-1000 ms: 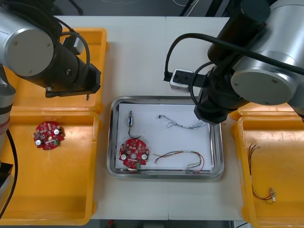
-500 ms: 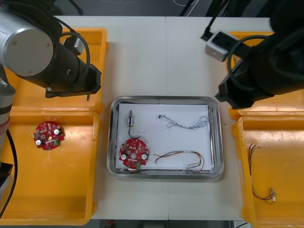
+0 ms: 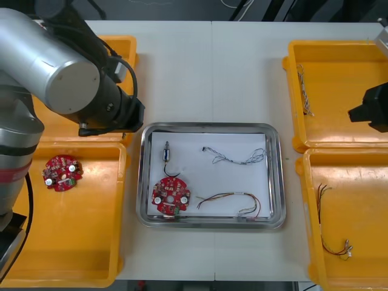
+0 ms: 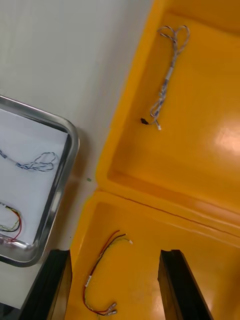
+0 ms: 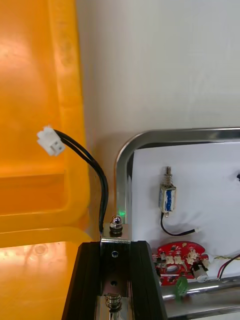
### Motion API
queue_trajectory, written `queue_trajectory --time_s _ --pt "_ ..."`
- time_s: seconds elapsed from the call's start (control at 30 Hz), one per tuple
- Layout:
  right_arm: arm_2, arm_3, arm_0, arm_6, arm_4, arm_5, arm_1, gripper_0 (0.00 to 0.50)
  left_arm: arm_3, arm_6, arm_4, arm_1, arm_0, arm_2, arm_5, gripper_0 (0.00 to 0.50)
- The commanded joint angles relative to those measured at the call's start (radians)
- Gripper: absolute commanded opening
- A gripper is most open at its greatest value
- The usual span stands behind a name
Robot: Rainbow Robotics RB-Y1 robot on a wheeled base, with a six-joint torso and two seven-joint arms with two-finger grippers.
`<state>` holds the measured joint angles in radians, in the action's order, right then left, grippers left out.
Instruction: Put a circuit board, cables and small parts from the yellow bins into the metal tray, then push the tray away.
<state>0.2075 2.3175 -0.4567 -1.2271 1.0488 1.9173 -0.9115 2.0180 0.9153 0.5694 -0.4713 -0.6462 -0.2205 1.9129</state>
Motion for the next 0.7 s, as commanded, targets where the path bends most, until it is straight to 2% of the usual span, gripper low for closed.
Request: queue_trajectory --time_s 0.03,0.27,0.4,0.7 --pt "0.164 0.01 0.122 -0.002 0.025 0.003 -0.035 0.5 0.022 -0.179 -0.011 0.033 -0.052 -0.086 -0.035 0.0" --pt "0.28 -0.006 0.242 -0.006 0.048 0.003 -0.035 0.5 -0.012 -0.253 -0.013 0.031 -0.078 -0.188 -0.117 0.0" --pt "0.328 -0.009 0.303 -0.012 0.036 0.003 -0.033 0.5 -0.05 -0.263 -0.031 0.033 -0.101 -0.264 -0.158 0.0" --pt "0.351 -0.023 0.401 -0.023 0.016 0.003 -0.032 0.5 -0.171 -0.285 -0.034 0.033 -0.145 -0.412 -0.304 0.0"
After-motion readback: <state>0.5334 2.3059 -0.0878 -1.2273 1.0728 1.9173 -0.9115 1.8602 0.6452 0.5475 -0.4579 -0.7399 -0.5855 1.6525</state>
